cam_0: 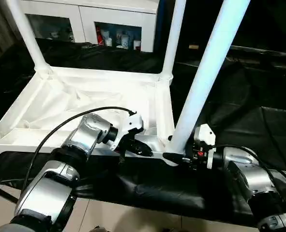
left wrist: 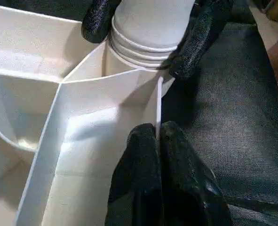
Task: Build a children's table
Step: Rotate leg to tighten
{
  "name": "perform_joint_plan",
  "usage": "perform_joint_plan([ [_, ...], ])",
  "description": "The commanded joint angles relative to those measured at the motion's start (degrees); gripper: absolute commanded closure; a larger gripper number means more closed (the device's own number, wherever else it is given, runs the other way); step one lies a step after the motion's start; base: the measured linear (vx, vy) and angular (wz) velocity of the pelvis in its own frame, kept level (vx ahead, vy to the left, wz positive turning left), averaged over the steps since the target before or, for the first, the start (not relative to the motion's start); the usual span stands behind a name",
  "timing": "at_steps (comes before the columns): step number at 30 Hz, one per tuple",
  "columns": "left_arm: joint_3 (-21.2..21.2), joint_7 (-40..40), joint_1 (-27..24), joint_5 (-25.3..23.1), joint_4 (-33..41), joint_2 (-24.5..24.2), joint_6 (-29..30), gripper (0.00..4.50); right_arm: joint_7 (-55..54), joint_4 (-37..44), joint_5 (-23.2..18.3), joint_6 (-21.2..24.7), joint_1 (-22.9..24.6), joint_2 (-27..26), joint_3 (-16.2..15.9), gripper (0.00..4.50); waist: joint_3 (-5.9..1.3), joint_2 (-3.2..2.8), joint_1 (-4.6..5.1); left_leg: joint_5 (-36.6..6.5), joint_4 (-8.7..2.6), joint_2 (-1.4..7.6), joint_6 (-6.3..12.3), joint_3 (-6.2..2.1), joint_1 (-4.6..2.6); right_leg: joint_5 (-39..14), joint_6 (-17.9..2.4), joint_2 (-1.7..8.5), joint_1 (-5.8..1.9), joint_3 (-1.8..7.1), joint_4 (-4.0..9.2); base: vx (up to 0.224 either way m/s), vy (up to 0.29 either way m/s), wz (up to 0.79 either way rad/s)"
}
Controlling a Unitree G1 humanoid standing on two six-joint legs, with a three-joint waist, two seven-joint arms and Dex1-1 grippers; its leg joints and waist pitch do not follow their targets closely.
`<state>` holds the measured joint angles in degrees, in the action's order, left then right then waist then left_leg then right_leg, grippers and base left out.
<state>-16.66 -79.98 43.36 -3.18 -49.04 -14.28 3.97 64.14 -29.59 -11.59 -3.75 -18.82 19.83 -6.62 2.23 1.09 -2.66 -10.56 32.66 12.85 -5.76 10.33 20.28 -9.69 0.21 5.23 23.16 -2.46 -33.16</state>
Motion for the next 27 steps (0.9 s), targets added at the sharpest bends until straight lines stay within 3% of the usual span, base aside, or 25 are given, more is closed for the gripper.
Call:
perform_joint_plan([
  [1,0.64,6.92,0.81,-0.5,-2.45,2.91,-0.64,4.5,-5.7,-2.36,1.68,-0.65,0.28,-1.84,0.36,1.75,-3.17,0.2,0.08,-12.44,-3.53,0.08,5.19,0.73,-0.09,-7.84,-15.95,1.69,-2.98,1.14,2.95,0.0,0.0,0.0],
  [3,2.29,16.87,2.45,-1.53,-5.7,5.14,-1.8,4.5,-15.48,-6.36,3.78,0.02,-1.26,-4.16,2.04,1.76,-2.89,0.22,0.34,-14.41,-3.67,-0.03,3.85,0.72,-0.28,-12.4,-14.71,1.73,-2.52,1.19,3.47,0.0,0.0,0.0],
  [4,2.7,21.13,3.12,-2.12,-6.99,6.18,-1.69,4.5,-20.13,-8.34,4.95,0.02,-2.23,-5.15,2.62,1.76,-2.96,0.31,0.52,-15.85,-3.71,-0.21,2.56,0.59,-0.48,-16.12,-13.64,1.78,-2.51,1.14,3.71,0.0,0.0,0.0],
  [5,3.08,25.46,3.71,-2.55,-8.02,7.45,-1.13,4.5,-24.35,-9.93,5.2,0.42,-3.12,-6.41,3.54,1.77,-2.95,0.3,0.79,-15.89,-3.82,-0.35,1.93,0.5,-0.24,-18.22,-12.23,1.69,-2.66,1.1,3.96,0.0,0.0,0.0],
  [6,3.49,29.21,4.22,-2.75,-8.85,8.85,-0.28,4.5,-28.81,-11.56,5.35,0.86,-4.14,-7.75,4.55,1.77,-2.89,-0.02,0.93,-16.59,-3.86,-0.31,1.79,0.47,-0.37,-19.29,-11.58,1.69,-2.4,1.17,4.2,0.0,0.0,0.0],
  [8,4.02,33.3,4.76,-2.83,-9.66,10.48,0.51,4.5,-33.83,-13.28,5.35,1.6,-5.34,-9.25,5.71,1.78,-3.04,0.11,1.26,-16.47,-3.83,-0.4,1.35,0.39,-0.21,-19.3,-10.99,1.58,-2.46,1.13,4.17,0.0,0.0,0.0],
  [11,3.97,39.88,5.73,-3.41,-11.07,14.82,1.02,4.5,-45.06,-16.37,5.73,3.69,-8.5,-13.51,7.49,1.78,-3.16,-0.15,1.34,-15.47,-3.76,-0.5,1.74,0.45,-0.14,-17.27,-10.97,1.49,-2.46,1.18,4.16,0.0,0.0,0.0],
  [18,2.26,37.63,6.26,-4.34,-12.63,17.04,-1.04,4.5,-45.88,-18.01,9.92,-0.84,-10.42,-16.54,4.04,1.78,-3.28,0.02,1.19,-14.21,-3.72,-0.57,3.32,0.43,0.22,-15.5,-10.77,1.61,-2.64,1.05,4.15,0.0,0.0,0.0],
  [21,1.15,33.82,5.73,-4.84,-12.56,15.47,-1.26,4.5,-43.06,-17.63,9.25,-1.88,-9.97,-16.03,3.84,1.08,-3.21,-0.08,1.21,-14.85,-3.76,-0.52,3.65,0.48,0.09,-16.0,-11.09,1.6,-2.53,1.1,4.2,0.0,0.0,0.0],
  [22,0.74,32.48,5.47,-4.98,-12.36,14.91,-1.23,4.5,-42.17,-17.37,9.18,-1.88,-9.81,-15.65,3.67,1.03,-3.26,0.39,1.07,-14.61,-3.78,-0.54,3.95,0.41,0.27,-16.44,-10.95,1.71,-2.7,1.05,4.07,0.0,0.0,0.0],
  [27,-0.15,25.07,4.57,-5.02,-10.4,11.46,0.1,4.5,-34.06,-14.48,9.03,-3.26,-8.22,-10.77,2.31,0.82,-3.24,0.68,0.97,-13.0,-3.67,-0.32,4.99,0.56,0.22,-14.06,-11.86,1.75,-2.76,1.12,3.93,0.0,0.0,0.0],
])
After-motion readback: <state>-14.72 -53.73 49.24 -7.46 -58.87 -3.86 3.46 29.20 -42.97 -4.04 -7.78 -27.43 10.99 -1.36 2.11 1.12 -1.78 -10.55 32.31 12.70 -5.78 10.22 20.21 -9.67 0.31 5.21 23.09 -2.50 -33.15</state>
